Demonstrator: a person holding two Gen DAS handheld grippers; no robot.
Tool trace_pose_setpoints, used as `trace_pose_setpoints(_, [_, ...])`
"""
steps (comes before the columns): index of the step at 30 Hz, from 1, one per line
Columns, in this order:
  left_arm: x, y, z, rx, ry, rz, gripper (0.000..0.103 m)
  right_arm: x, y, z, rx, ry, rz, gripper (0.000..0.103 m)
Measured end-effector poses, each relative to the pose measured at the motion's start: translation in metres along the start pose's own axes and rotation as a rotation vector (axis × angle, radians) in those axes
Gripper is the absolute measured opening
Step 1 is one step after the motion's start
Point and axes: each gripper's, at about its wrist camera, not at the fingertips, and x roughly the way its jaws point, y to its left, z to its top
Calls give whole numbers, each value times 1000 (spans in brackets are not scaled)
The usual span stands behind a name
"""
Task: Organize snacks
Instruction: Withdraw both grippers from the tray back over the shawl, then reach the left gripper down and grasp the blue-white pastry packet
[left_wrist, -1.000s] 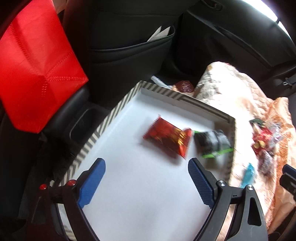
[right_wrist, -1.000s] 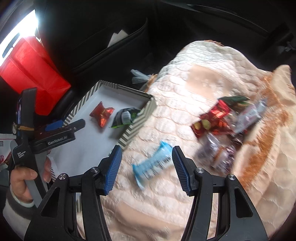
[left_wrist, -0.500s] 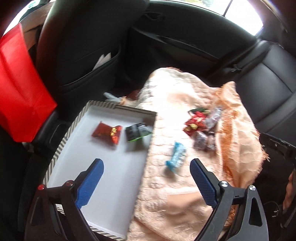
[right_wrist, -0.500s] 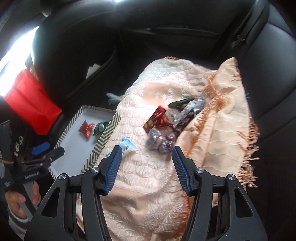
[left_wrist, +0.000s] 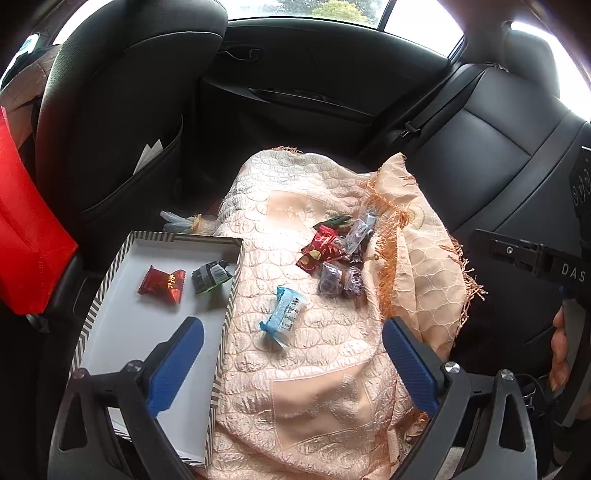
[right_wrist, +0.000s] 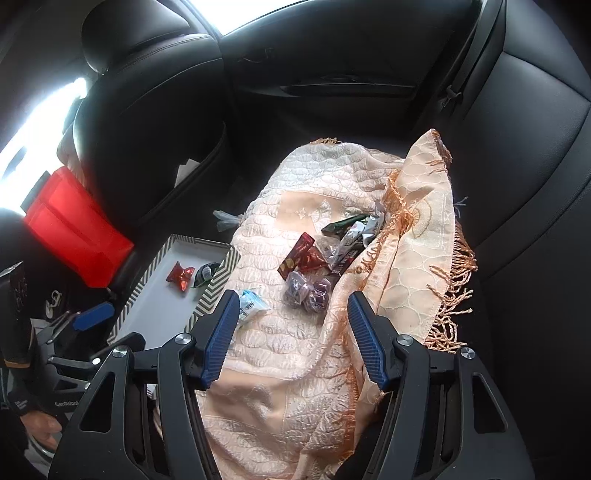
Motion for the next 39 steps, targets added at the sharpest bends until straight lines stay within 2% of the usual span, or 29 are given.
trace_pose_setpoints(6, [17,4,-2,-6,30,30,99,3,-8,0,-30,7,1,61])
trace_pose_setpoints(13, [45,11,6,-14,81,1,99,8,-20,1,-83,-21,-61,61])
trace_pose_setpoints(21, [71,22,14,-64,126,29,99,21,-26,-7,-125,5,-11,61])
trace_pose_setpoints(24, [72,21,12,-66,131,17,99,27,-26,-8,-122,19,-2,61])
trace_pose_setpoints(29, [65,21,9,-81,109,-28,99,37,-28,-9,-71,35,-19,61])
trace_pose_setpoints(31, [65,24,9,-85,110,-33,99,42,-30,-11,-35,46,-53,61])
trace_pose_setpoints(34, [66,34,11,-113,116,-23,99,52,-38,-10,40,69,-28,61])
trace_pose_setpoints(39, [72,46,16,-121,100,54,99,76,-44,-9,127,91,-10,61])
